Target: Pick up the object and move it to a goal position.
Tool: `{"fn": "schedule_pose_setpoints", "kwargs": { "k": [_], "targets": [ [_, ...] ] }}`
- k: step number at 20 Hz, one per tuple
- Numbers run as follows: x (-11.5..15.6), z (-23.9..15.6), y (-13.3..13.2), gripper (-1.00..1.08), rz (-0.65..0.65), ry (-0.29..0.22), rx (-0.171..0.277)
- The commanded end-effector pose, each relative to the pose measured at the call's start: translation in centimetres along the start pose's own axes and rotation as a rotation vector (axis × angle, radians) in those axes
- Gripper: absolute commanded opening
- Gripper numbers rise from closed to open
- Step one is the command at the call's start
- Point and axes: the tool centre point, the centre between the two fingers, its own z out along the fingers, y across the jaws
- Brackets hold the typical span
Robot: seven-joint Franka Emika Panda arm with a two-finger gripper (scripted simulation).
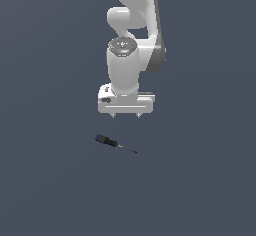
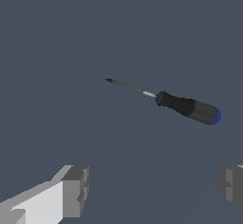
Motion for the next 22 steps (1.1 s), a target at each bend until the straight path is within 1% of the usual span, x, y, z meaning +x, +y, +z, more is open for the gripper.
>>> {"fn": "schedule_pose_setpoints", "kwargs": {
  "k": [1, 3, 9, 15, 22],
  "targets": [
    [0.0, 0.0, 0.0, 1.00, 0.000, 0.000, 0.000],
    [0.0, -0.1, -0.2, 1.00, -0.006, 0.000, -0.001],
    [-0.2, -1.2, -2.4, 1.00, -0.060, -0.003, -0.009],
    [-0.1, -1.1, -2.3, 1.00, -0.068, -0.003, -0.009],
    [0.3, -0.5, -1.9, 1.00, -0.135, -0.005, -0.012]
  ]
}}
